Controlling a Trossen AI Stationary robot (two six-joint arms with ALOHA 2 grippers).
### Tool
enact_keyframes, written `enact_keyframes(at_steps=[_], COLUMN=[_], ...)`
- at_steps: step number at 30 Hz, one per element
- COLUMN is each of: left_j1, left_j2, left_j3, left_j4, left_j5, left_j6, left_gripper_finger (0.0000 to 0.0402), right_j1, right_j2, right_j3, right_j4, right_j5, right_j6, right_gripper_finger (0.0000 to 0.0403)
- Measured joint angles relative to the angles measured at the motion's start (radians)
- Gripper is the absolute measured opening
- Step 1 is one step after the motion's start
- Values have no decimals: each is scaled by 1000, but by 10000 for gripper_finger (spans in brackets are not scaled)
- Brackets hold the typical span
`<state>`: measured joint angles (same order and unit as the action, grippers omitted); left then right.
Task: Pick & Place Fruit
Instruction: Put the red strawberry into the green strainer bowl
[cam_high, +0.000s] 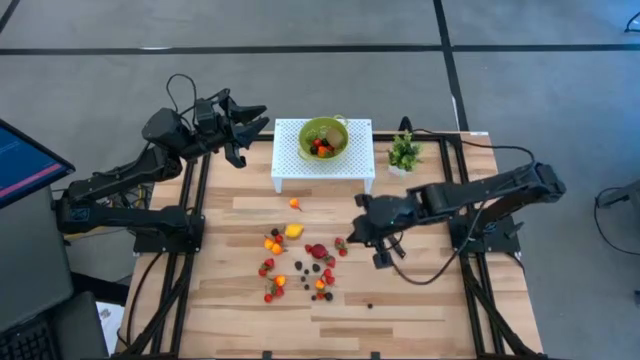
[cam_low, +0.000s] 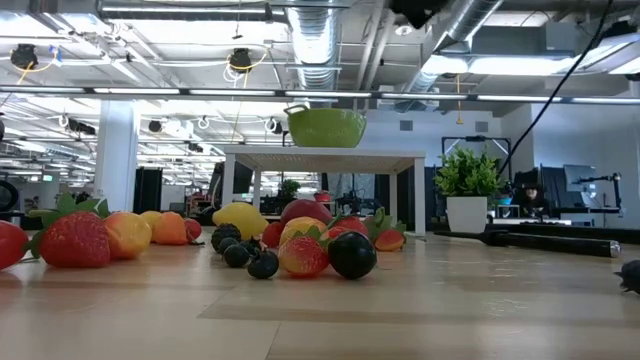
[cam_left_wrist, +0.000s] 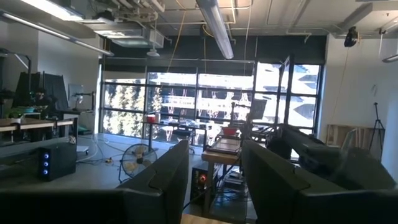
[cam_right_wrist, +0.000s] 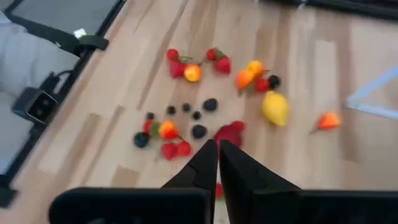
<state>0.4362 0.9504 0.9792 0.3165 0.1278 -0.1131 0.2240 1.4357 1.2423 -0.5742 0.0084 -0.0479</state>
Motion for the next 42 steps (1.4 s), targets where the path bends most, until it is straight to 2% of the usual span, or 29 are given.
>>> enact_keyframes(at_steps=[3, 8, 14, 22, 30, 34, 36, 38, 42], left_j1=[0, 0, 0, 0, 0, 0, 0, 0, 0], left_j2=[0, 0, 0, 0, 0, 0, 0, 0, 0], left_j3=[0, 0, 0, 0, 0, 0, 0, 0, 0], left_j4=[0, 1, 1, 4, 7, 7, 7, 7, 7], left_j5=[0, 0, 0, 0, 0, 0, 0, 0, 0], left_j6=[0, 0, 0, 0, 0, 0, 0, 0, 0], left_gripper_finger=[142, 142, 142, 142, 142, 142, 142, 142, 142], right_j1=[28, 45, 29, -9, -55, -79, -92, -100, -103], right_j2=[60, 178, 303, 405, 460, 483, 492, 515, 524], right_j3=[-9, -3, -2, -3, -3, -1, -7, -2, -16], right_j4=[-134, -127, -110, -135, -124, -114, -143, -95, -116], right_j5=[20, 23, 23, 22, 19, 19, 19, 18, 14], right_j6=[66, 119, 133, 155, 146, 146, 146, 145, 140], right_gripper_finger=[3, 3, 23, 81, 156, 179, 183, 181, 159])
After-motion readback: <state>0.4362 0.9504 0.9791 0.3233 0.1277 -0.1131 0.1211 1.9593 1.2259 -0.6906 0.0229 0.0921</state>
